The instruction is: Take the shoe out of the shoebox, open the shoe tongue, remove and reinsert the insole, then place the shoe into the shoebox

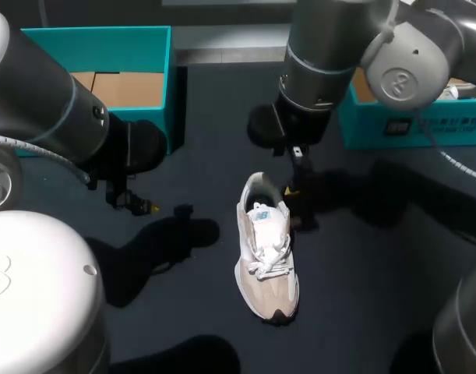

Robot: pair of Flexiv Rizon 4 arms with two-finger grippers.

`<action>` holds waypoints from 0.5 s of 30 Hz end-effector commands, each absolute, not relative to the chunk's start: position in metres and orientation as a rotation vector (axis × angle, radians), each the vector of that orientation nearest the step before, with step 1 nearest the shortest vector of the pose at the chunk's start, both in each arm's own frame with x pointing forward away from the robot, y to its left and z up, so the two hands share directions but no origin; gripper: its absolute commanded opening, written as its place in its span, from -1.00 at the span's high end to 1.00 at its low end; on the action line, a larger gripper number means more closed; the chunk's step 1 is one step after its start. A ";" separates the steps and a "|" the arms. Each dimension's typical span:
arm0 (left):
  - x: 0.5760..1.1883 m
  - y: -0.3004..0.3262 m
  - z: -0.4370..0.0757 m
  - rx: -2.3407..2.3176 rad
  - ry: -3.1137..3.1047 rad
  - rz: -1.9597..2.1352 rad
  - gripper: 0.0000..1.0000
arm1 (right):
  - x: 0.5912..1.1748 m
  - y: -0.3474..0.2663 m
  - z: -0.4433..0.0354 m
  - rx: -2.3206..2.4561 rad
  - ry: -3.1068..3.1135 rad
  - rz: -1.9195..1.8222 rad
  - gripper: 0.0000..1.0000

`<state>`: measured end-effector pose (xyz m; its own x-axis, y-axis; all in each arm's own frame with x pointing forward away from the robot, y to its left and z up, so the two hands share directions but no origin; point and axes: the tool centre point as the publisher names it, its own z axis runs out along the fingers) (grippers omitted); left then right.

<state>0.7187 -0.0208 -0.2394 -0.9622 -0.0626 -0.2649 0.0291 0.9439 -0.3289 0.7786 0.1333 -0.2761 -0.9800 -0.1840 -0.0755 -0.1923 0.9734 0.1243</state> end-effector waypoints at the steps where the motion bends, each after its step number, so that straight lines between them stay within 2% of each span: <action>1: 0.717 -0.019 -0.239 -0.024 2.824 -0.485 -1.00 | 0.791 0.152 -0.296 -0.284 3.072 0.134 -1.00; 13: 0.717 -0.019 -0.239 -0.024 2.824 -0.485 -1.00 | 0.806 0.174 -0.330 -0.035 3.105 0.128 -1.00; 15: 0.717 -0.019 -0.239 -0.024 2.824 -0.485 -1.00 | 0.810 0.176 -0.336 -0.006 3.104 0.124 -0.78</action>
